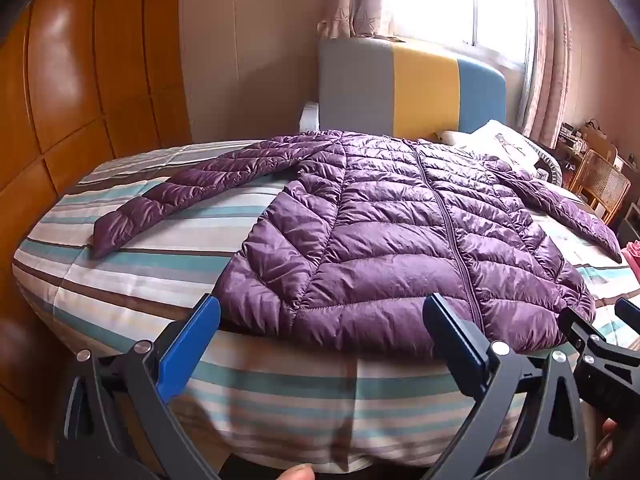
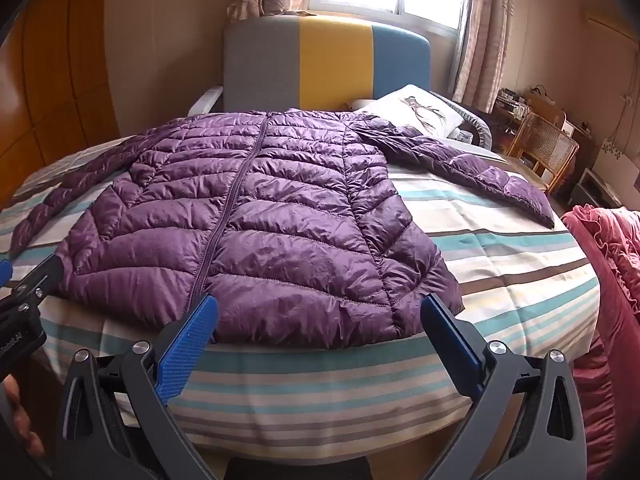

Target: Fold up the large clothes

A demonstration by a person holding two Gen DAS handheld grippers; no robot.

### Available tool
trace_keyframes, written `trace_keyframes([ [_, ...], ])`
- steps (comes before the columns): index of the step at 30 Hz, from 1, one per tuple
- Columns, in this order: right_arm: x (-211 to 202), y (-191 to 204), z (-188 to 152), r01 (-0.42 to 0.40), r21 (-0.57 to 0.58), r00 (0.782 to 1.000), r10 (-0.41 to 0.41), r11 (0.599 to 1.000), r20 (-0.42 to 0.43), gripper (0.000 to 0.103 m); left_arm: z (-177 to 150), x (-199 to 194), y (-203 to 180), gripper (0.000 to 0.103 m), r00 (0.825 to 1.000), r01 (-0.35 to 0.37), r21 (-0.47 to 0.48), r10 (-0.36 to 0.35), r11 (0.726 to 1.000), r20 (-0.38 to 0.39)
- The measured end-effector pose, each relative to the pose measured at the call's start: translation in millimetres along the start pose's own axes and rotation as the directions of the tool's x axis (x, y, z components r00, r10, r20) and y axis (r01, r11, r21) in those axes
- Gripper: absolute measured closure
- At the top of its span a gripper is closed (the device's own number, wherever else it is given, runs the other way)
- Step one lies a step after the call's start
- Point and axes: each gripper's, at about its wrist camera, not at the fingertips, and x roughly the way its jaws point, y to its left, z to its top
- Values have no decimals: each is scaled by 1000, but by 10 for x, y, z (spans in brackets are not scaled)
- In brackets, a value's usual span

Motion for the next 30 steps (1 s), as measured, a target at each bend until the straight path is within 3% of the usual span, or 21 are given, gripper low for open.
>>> trace_keyframes([
  [30,-5,-33,7,1,3,1000,-1,1000,1,3,-8,-14,21,2,1000,0,-13,0,1000,-5],
])
